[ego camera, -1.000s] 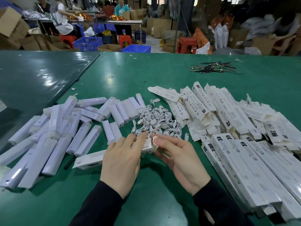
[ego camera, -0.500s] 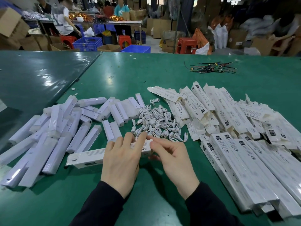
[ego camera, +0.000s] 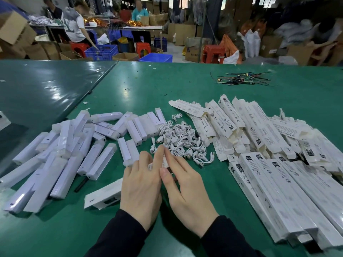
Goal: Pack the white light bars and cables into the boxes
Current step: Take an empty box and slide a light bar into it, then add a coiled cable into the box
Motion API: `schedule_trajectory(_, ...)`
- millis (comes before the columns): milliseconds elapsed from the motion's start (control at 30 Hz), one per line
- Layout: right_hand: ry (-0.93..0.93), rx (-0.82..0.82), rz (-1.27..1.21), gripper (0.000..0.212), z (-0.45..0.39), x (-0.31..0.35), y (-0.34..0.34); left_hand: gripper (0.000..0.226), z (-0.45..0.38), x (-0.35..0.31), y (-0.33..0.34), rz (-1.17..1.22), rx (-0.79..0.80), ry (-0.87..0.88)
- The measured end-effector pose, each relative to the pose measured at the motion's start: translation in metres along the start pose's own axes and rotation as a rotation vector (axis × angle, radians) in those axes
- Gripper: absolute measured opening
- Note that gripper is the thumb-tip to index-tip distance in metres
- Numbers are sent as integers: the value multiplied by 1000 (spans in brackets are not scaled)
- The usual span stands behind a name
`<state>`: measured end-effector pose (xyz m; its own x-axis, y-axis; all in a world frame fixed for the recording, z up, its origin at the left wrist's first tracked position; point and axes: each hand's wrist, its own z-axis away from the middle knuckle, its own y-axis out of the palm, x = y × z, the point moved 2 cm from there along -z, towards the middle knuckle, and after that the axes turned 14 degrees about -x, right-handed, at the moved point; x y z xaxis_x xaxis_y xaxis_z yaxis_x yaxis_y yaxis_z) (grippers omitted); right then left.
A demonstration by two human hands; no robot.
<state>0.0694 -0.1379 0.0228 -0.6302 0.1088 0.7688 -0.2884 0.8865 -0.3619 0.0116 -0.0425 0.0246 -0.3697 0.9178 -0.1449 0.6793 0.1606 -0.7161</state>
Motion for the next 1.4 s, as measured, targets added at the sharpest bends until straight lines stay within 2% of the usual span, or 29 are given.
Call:
schedule_trajectory(100, 34, -60, -136, 41, -8, -2, -9, 75, -1, -8, -7, 291, 21, -37)
schedule_trajectory(167, 209, -159, -366, 32, -16, -7, -19, 73, -7, -8, -15, 659, 107, -149)
schedule_trajectory(267, 539, -328, -625, 28, -29, -24, -40, 60, -9, -4, -20, 1274, 464, -421)
schedule_trajectory(333, 668, -347, -652, 25, -34, -35, -50, 47, -5, -8, -21, 1481, 639, -529)
schedule_trajectory(367, 739, -315, -638, 25, -34, -40, -50, 42, -4, -10, -20, 1485, 614, -555)
schedule_trajectory(400, 811, -264, -627, 27, -34, -43, -48, 40, -8, -10, -18, 1426, 522, -558)
schedule_trajectory(433, 873, -215, -638, 30, -33, -45, -43, 43, -10, -10, -18, 1282, 397, -489)
schedule_trajectory(533, 941, -107, -711, 34, -25, -41, -29, 65, -13, -15, -18, 666, 140, -19)
schedule_trajectory(600, 907, -29, -721, 29, -20, -32, -18, 57, -7, -17, -15, 635, -40, 180)
schedule_trajectory(633, 834, -9, -678, 27, -19, -27, -12, 49, -8, -15, -12, 666, -120, 190)
schedule_trajectory(667, 699, -11, -569, 27, -17, -24, -8, 39, -11, -11, -8, 692, -177, 149)
schedule_trajectory(733, 283, -96, -135, 23, -16, -18, -5, 18, -17, 4, -2, 852, -254, -89)
schedule_trajectory(800, -51, -112, 182, 15, -15, -8, 5, 13, -16, 19, -7, 909, -397, -296)
schedule_trajectory(900, -151, -12, 304, 28, -17, 0, 29, 12, -11, 40, -15, 701, -536, -406)
schedule_trajectory(1033, -131, 144, 500, 49, -27, 5, 67, 17, -15, 61, -2, 510, -425, -502)
schedule_trajectory(1100, -150, 183, 558, 43, -31, 4, 77, 19, -12, 63, 3, 542, -352, -542)
schedule_trajectory(1167, -175, 155, 568, 34, -33, 0, 78, 20, -11, 63, 5, 572, -298, -581)
schedule_trajectory(1233, -159, 122, 549, 33, -33, -6, 73, 21, -12, 62, 5, 611, -262, -614)
schedule_trajectory(1300, -123, 117, 528, 26, -33, -13, 68, 20, -13, 59, 6, 729, -215, -676)
schedule_trajectory(1400, -129, 124, 526, 11, -35, -17, 65, 16, -15, 51, 5, 1103, -57, -846)
